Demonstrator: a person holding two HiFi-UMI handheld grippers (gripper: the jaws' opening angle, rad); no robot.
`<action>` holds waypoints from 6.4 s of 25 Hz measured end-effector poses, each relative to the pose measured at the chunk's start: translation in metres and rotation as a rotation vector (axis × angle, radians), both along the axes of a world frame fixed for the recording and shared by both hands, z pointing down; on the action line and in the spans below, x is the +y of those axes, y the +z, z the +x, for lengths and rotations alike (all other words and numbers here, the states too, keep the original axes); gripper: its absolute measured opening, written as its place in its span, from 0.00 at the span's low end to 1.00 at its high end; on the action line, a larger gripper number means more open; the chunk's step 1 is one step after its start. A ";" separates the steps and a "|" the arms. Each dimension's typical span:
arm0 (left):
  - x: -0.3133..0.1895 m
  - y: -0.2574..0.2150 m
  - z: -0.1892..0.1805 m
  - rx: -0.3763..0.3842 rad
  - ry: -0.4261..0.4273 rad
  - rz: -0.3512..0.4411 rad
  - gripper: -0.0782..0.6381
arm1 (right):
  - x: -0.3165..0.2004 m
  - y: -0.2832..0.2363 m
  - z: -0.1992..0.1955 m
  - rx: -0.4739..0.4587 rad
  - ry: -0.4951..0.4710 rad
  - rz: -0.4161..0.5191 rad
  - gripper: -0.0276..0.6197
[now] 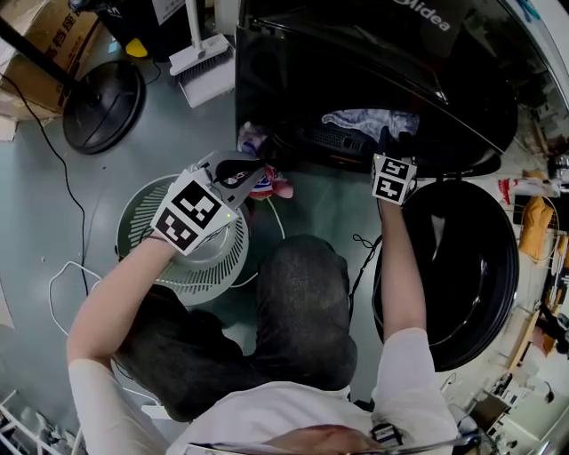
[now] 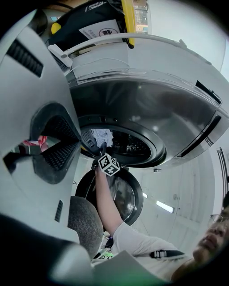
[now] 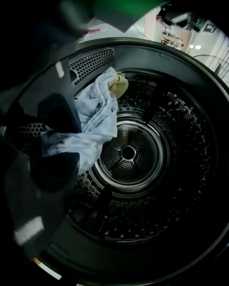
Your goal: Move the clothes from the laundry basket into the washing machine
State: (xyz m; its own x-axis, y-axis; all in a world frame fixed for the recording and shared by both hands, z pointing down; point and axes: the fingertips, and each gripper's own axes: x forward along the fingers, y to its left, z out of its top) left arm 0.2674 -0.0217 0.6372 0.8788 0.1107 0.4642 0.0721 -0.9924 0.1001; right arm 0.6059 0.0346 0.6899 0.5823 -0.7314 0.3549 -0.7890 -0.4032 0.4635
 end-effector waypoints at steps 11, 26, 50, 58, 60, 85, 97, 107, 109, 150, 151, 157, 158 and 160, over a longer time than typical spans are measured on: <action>-0.009 0.002 -0.005 -0.011 -0.028 0.001 0.12 | -0.024 0.037 0.025 -0.070 0.036 -0.113 0.25; -0.021 -0.011 -0.011 0.023 -0.043 0.012 0.12 | 0.012 0.030 0.012 -0.237 0.133 -0.078 0.48; -0.027 -0.028 -0.016 0.095 -0.045 0.018 0.12 | 0.008 -0.074 -0.071 -0.172 0.006 0.077 0.42; -0.032 -0.032 -0.020 0.110 -0.050 0.028 0.12 | 0.003 -0.101 -0.107 -0.145 -0.049 0.119 0.34; -0.034 -0.033 -0.021 0.114 -0.053 0.033 0.12 | 0.000 -0.106 -0.117 -0.140 -0.064 0.126 0.32; -0.068 -0.060 -0.040 0.200 -0.152 0.021 0.12 | -0.046 -0.148 -0.241 -0.155 -0.322 0.222 0.06; -0.080 -0.070 -0.055 0.224 -0.228 0.033 0.12 | -0.064 -0.157 -0.273 -0.172 -0.447 0.235 0.06; -0.096 -0.082 -0.087 0.235 -0.327 0.067 0.12 | -0.085 -0.164 -0.319 -0.201 -0.605 0.249 0.06; -0.103 -0.092 -0.095 0.249 -0.352 0.086 0.12 | -0.091 -0.168 -0.327 -0.208 -0.637 0.254 0.06; -0.146 -0.047 -0.258 0.226 -0.645 0.218 0.12 | -0.201 -0.110 -0.447 -0.276 -1.016 0.204 0.06; -0.145 -0.044 -0.259 0.216 -0.644 0.227 0.12 | -0.201 -0.108 -0.449 -0.285 -1.018 0.204 0.06; -0.134 -0.050 -0.267 0.215 -0.676 0.192 0.12 | -0.197 -0.116 -0.464 -0.323 -1.013 0.191 0.06; -0.132 -0.053 -0.268 0.211 -0.678 0.182 0.12 | -0.196 -0.119 -0.465 -0.334 -1.006 0.185 0.06; -0.127 -0.065 -0.272 0.207 -0.684 0.167 0.12 | -0.194 -0.128 -0.467 -0.352 -0.990 0.175 0.06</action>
State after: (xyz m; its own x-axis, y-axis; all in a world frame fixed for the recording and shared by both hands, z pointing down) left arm -0.0045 -0.1487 0.5722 0.7976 -0.5516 0.2441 -0.5678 -0.8232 -0.0047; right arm 0.1394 -0.1593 0.5619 -0.4146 -0.8802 0.2311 -0.8803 0.4523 0.1432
